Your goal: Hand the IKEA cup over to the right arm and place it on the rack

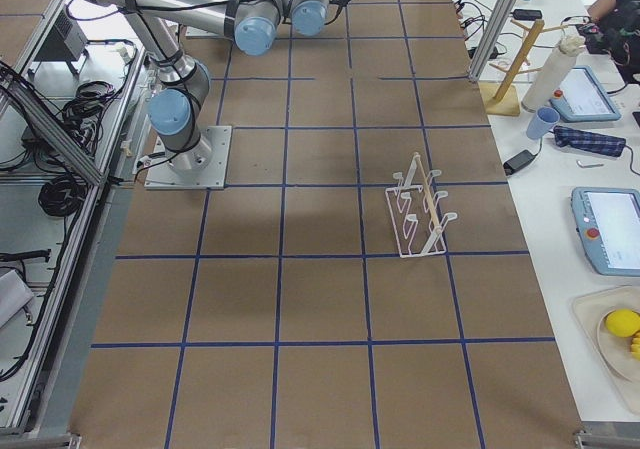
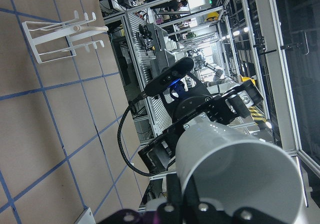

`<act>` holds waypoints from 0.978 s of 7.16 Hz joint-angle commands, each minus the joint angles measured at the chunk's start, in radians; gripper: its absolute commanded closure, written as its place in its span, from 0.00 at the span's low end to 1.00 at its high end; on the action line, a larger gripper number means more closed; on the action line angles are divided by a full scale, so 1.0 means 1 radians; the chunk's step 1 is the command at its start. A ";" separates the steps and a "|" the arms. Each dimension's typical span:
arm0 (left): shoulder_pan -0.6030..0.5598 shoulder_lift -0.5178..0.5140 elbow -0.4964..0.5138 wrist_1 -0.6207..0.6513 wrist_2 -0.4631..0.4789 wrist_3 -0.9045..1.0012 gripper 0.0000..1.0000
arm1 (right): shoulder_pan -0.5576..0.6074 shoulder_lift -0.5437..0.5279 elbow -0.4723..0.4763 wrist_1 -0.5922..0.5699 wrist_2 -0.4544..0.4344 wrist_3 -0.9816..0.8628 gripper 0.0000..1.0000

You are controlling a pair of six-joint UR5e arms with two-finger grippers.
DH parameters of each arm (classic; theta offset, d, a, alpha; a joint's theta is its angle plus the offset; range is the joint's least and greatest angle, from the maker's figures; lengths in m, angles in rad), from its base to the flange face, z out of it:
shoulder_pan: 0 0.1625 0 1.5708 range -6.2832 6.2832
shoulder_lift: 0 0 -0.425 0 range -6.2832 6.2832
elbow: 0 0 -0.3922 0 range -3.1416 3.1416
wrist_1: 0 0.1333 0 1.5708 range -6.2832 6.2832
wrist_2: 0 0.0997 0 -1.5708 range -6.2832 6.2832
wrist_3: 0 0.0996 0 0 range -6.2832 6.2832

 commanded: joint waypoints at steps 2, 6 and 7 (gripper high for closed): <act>-0.005 0.001 0.001 0.000 0.000 0.000 1.00 | 0.001 -0.029 0.004 0.048 -0.002 0.047 0.00; -0.005 0.002 0.001 0.002 0.000 0.000 1.00 | 0.001 -0.031 -0.002 0.081 -0.005 0.061 0.20; -0.007 0.002 0.001 0.009 0.000 0.000 1.00 | 0.001 -0.031 -0.002 0.081 -0.006 0.063 0.26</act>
